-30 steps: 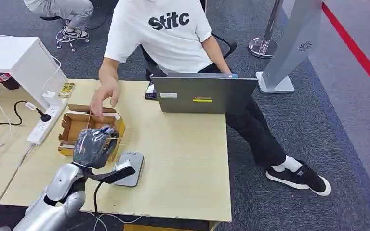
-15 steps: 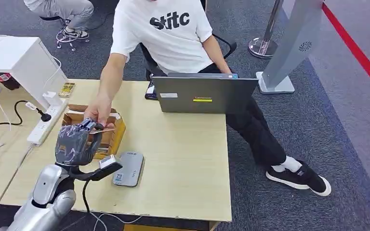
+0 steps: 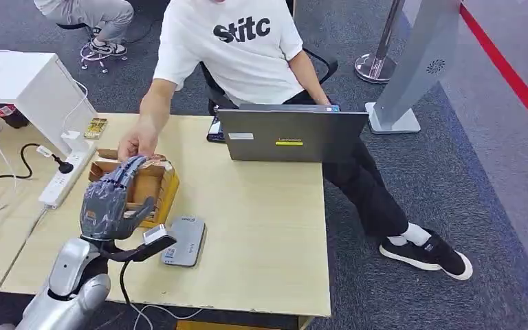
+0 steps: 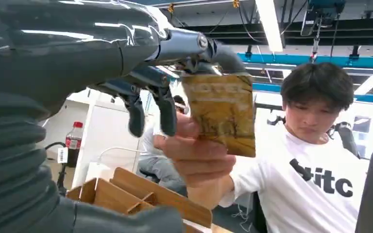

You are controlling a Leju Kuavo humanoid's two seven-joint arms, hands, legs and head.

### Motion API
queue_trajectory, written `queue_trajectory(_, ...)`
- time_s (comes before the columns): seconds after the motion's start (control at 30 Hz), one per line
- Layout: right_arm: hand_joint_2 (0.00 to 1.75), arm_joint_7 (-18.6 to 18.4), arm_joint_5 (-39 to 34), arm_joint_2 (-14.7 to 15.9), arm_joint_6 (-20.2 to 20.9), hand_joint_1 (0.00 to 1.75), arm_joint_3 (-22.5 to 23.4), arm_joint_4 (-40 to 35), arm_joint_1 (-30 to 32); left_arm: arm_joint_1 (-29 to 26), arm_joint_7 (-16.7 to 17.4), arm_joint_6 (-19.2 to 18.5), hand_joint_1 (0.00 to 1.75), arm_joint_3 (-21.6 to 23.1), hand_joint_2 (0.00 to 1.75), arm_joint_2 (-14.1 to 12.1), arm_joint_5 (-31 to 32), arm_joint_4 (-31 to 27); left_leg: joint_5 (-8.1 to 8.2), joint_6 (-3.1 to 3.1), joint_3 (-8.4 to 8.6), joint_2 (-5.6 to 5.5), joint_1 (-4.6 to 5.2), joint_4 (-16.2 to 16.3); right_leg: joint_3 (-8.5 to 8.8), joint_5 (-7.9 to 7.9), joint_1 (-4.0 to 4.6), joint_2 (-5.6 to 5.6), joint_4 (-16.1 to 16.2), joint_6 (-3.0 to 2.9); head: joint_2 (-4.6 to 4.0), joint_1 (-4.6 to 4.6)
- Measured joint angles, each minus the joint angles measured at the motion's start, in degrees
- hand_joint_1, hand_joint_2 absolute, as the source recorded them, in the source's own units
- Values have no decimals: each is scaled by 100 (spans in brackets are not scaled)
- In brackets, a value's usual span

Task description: Pass the card to the sensor for recognition and then transmit it.

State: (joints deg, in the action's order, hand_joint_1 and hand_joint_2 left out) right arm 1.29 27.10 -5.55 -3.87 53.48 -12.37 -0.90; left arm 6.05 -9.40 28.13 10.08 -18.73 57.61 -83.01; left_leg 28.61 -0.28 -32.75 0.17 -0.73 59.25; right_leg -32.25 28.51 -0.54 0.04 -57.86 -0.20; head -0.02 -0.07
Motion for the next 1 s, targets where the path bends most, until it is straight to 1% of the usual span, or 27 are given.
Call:
queue_trajectory(0.4, 175, -2, 15, -2, 0, 0, 55, 0, 0, -86, -44, -11, 0, 0, 175, 55, 66, -11, -1, -1, 1, 0, -1, 0, 0, 0, 0, 0, 0, -1, 0, 0)
queue_trajectory(0.43, 175, -2, 28, -2, 2, 0, 63, 0, 0, -101, -44, -114, 0, 2, 175, 55, 79, -22, -1, -1, 1, 0, -1, 0, 0, 0, 0, 0, 0, -1, -2, 0)
queue_trajectory(0.5, 175, 7, 61, -2, 4, 0, 90, 0, 0, -151, -44, -499, 0, 18, 175, 37, 28, -61, 0, -1, 1, 1, 0, 0, 0, 0, 0, 1, 0, -1, -2, 0)
queue_trajectory(0.63, 175, 7, 105, -2, 22, 0, 144, 0, 1, -298, -46, -980, 0, 109, 175, 4, -11, -136, 0, -1, 1, 1, 0, 0, -1, 0, 0, 1, 0, -1, 0, -2)
queue_trajectory(0.73, 175, 7, 120, -2, 29, 0, 203, 0, 1, -412, 151, -1283, 0, 199, 175, -105, 223, -210, 0, -1, 1, 2, -1, 0, -1, 0, 0, 1, 0, -1, 0, 0)
queue_trajectory(0.87, 175, 7, 168, -4, 37, 0, 256, 0, 2, -552, 295, -1530, 0, 249, 175, -322, 359, -284, 0, -1, 1, 2, -3, 0, -1, 1, 0, 1, 0, -1, 0, 0)
queue_trajectory(1.0, 175, 7, 177, -4, 44, 0, 297, 0, 1, -625, 341, -1648, 0, 254, 175, -496, 376, -304, -1, -1, 1, 0, -3, -1, -1, 1, 0, 0, -1, -1, -2, 0)
